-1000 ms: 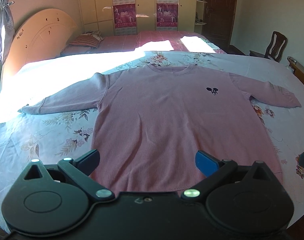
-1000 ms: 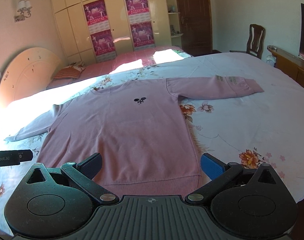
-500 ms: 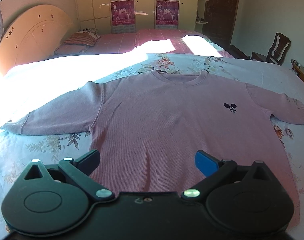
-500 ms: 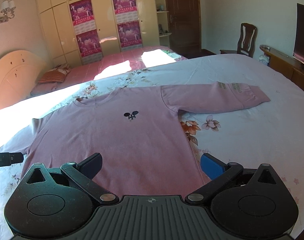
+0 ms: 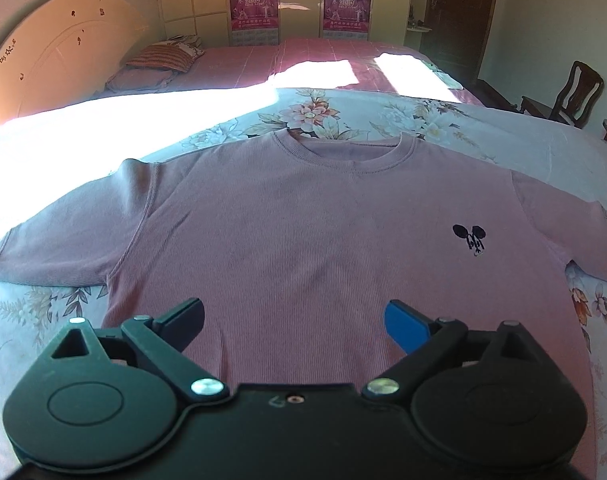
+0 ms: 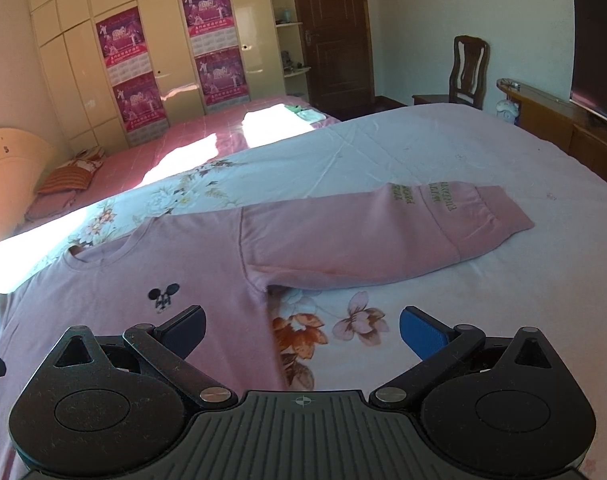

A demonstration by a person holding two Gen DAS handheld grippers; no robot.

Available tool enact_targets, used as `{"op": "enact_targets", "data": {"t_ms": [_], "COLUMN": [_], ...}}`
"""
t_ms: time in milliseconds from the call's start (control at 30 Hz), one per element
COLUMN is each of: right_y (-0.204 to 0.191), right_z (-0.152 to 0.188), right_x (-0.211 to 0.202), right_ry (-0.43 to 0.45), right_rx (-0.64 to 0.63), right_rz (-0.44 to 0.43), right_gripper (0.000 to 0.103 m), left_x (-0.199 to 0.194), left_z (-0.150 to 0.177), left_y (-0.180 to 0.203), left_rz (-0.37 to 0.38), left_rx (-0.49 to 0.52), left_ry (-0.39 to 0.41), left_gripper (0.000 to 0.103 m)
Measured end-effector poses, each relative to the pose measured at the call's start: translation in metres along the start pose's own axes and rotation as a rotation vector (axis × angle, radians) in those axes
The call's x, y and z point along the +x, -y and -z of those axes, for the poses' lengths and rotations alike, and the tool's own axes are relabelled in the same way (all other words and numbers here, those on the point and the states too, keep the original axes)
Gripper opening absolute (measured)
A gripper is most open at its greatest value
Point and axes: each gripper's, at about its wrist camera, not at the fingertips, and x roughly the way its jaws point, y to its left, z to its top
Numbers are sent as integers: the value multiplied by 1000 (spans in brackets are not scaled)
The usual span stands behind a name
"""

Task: Fold small clothes
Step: 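Move the right gripper to the sweatshirt sleeve cuff and grasp it, then fold the held sleeve across the sweatshirt body with the right gripper, release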

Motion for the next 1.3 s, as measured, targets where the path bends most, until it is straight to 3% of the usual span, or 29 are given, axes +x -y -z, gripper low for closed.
{"op": "enact_targets", "data": {"t_ms": [133, 167, 233, 467, 633, 733, 767, 833, 933, 1000, 1100, 1300], "right_y": [52, 66, 89, 158, 185, 191, 192, 198, 200, 197, 185, 110], "right_z": [-18, -22, -28, -44, -52, -54, -55, -57, -58, -59, -68, -95], "right_x": [32, 39, 53, 88, 109, 115, 116, 118, 114, 110, 108, 84], "right_ry": [-9, -14, -38, -84, -103, -87, -80, -72, -59, -44, 6, 100], "right_rx": [68, 86, 126, 255, 354, 376, 381, 393, 401, 380, 326, 159], "right_rz": [49, 64, 89, 168, 191, 205, 209, 214, 209, 203, 177, 33], "right_gripper": [102, 88, 69, 70, 70, 68, 48, 20, 18, 5, 4, 4], "left_x": [23, 30, 39, 58, 65, 68, 68, 69, 68, 68, 67, 54], "left_z": [-8, -11, -15, -27, -34, -36, -37, -36, -34, -34, -35, -38], "left_y": [24, 31, 39, 69, 74, 76, 77, 78, 76, 74, 71, 64], "left_rz": [-12, -13, -8, -29, -22, -24, -27, -31, 6, 16, 7, 6], "left_rx": [8, 5, -7, 18, -3, 9, 17, 35, 53, 43, 40, 71], "left_ry": [-19, -27, -38, -43, -56, -59, -57, -52, -38, -42, -31, 37], "left_gripper": [90, 90, 90, 90, 90, 88, 87, 85, 80, 80, 80, 79]}}
